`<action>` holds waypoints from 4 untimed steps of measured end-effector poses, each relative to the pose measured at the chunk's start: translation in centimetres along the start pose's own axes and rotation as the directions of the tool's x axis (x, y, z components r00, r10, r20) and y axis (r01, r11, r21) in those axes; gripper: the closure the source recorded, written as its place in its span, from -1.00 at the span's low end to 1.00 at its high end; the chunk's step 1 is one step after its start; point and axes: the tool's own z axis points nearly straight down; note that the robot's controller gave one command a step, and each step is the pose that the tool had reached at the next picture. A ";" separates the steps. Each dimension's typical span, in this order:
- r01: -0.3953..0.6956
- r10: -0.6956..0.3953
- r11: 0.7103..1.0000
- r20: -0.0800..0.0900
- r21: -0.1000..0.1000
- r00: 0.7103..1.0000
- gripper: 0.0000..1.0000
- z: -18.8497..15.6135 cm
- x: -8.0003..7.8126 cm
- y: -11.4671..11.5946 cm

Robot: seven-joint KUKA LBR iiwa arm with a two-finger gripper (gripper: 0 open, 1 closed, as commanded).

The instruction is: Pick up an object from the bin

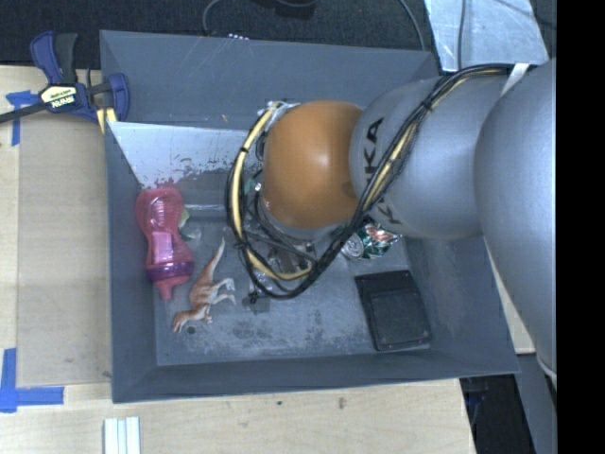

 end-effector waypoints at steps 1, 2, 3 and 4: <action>0.109 -0.109 0.994 -0.011 -0.001 0.994 -1.00 3.2 -2.0 0.9; 0.080 -0.080 0.997 0.000 0.000 0.997 -1.00 4.3 -2.7 1.4; 0.212 -0.212 0.977 -0.008 -0.002 0.977 1.00 6.9 -2.2 -1.2; 0.212 -0.212 0.977 -0.008 -0.003 0.977 1.00 6.9 -2.2 -1.1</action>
Offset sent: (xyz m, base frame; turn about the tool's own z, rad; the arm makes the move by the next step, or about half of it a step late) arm -0.0018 0.0294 -0.0581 0.0910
